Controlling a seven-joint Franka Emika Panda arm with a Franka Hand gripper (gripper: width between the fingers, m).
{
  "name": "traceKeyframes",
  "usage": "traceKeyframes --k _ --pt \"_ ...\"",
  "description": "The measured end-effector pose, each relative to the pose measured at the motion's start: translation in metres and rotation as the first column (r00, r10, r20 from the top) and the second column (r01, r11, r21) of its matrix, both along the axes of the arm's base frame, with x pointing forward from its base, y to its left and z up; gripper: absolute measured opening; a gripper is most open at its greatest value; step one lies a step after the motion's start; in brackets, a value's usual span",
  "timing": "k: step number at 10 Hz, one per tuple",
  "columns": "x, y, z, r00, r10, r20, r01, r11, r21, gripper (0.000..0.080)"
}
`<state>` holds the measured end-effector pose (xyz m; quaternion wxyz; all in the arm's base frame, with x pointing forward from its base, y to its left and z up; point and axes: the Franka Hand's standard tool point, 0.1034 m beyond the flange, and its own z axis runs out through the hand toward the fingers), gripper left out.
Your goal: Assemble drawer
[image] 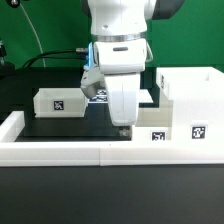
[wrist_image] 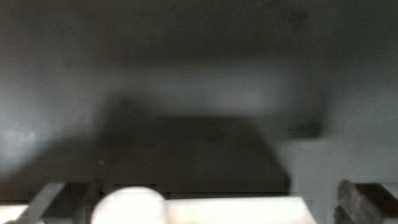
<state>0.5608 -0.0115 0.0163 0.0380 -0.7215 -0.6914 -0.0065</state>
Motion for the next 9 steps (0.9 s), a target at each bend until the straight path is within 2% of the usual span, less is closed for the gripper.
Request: traceKeyframes --k 3,6,7,9 --pt "0.000 0.009 0.000 0.999 0.030 -0.014 -0.030 1.000 0.002 0.0649" --pt "0.002 0.031 0.001 0.997 0.071 -0.022 -0.071 0.997 0.003 0.0649" --pt "0.002 0.027 0.001 0.997 0.069 -0.016 -0.069 0.998 0.002 0.0649" --pt "-0.003 0.002 0.000 0.997 0.073 -0.021 -0.073 0.997 0.002 0.0649"
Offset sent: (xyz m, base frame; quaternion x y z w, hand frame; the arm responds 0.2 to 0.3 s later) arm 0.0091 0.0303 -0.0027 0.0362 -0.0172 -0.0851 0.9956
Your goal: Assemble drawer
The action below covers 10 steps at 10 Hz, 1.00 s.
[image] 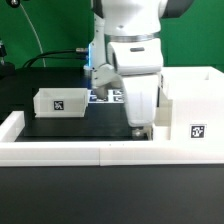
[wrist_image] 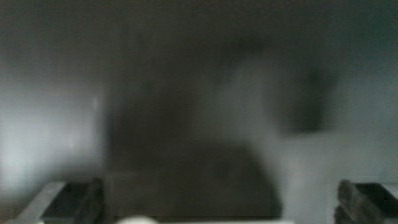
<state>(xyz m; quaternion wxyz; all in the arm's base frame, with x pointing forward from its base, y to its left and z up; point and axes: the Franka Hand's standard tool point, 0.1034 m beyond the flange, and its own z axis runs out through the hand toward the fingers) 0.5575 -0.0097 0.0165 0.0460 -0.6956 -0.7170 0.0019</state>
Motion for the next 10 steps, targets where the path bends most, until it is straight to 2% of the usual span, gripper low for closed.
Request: traceKeyframes --k 2,4,7,10 --pt "-0.008 -0.016 -0.002 1.000 -0.017 -0.011 0.017 1.000 0.001 0.0649" --pt "-0.014 -0.015 -0.002 1.000 -0.019 -0.015 0.019 1.000 0.001 0.0649" --pt "-0.015 -0.001 -0.001 0.999 -0.033 -0.017 0.033 0.999 0.001 0.0649" --pt "-0.014 0.024 -0.001 0.997 -0.070 -0.019 0.070 0.998 -0.001 0.0649"
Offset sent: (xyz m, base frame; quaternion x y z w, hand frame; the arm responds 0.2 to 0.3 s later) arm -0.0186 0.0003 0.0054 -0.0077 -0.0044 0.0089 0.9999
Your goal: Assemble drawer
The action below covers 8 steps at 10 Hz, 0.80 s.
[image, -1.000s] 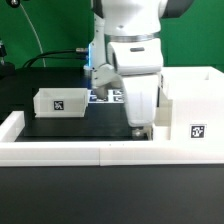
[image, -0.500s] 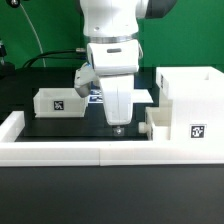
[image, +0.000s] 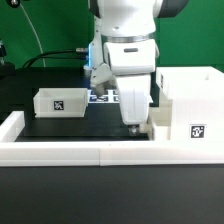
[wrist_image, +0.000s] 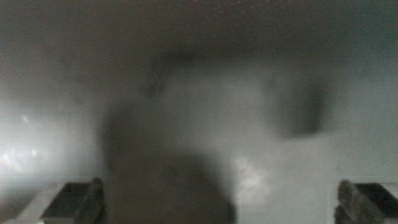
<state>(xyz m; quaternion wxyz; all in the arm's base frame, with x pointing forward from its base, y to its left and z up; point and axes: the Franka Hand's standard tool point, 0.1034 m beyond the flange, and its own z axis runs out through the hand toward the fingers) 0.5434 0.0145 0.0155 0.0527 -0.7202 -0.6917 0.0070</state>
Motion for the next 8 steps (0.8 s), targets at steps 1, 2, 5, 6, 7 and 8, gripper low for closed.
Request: traceKeyframes --k 1,2,5,6,7,8 --pt "0.000 0.005 0.000 1.000 -0.015 -0.001 0.015 1.000 -0.001 0.0649" --pt "0.000 0.010 0.000 1.000 -0.024 -0.002 0.024 1.000 -0.002 0.0649" --pt "0.000 0.011 0.001 0.998 -0.066 -0.006 0.066 0.998 -0.008 0.0649" --pt "0.000 0.009 0.001 0.998 -0.067 -0.005 0.067 0.998 -0.008 0.0649" --pt "-0.001 0.001 -0.001 0.999 -0.054 -0.005 0.054 0.998 -0.008 0.0649" --pt "-0.004 -0.015 -0.001 0.999 -0.054 -0.005 0.054 0.998 -0.010 0.0649"
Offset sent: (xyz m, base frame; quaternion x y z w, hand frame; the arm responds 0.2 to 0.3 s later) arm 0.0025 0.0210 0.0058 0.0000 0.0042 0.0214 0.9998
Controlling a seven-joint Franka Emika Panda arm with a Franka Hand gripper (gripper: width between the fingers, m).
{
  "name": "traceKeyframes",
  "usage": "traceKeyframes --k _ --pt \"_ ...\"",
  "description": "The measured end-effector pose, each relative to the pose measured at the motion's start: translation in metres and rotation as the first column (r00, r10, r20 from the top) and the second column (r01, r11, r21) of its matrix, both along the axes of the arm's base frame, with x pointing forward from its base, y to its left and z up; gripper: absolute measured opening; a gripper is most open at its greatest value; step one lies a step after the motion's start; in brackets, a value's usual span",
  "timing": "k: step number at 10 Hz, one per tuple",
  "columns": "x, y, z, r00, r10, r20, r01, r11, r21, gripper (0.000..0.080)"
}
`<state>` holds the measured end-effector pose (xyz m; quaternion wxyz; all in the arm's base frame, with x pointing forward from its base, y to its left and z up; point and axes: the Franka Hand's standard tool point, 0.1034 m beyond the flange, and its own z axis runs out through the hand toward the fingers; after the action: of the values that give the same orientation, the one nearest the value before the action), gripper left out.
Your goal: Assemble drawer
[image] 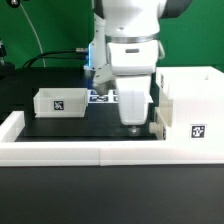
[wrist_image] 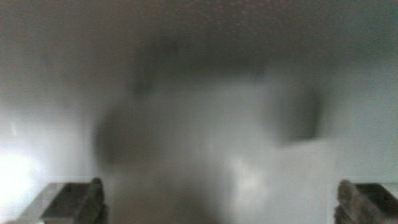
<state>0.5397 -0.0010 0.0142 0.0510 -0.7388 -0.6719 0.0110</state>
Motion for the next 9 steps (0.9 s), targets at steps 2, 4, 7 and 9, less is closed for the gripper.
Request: traceKeyframes --k 2,4,7,9 --pt "-0.012 -0.025 0.006 1.000 -0.024 0.004 0.024 1.000 -0.005 0.0649" --pt "-0.027 -0.051 0.020 1.000 -0.011 0.010 0.011 1.000 -0.015 0.0649" --pt "-0.050 -0.087 0.044 0.999 -0.030 0.043 0.032 0.999 -0.035 0.0649" --pt "-0.052 -0.096 0.046 0.997 -0.072 0.035 0.074 0.997 -0.037 0.0649"
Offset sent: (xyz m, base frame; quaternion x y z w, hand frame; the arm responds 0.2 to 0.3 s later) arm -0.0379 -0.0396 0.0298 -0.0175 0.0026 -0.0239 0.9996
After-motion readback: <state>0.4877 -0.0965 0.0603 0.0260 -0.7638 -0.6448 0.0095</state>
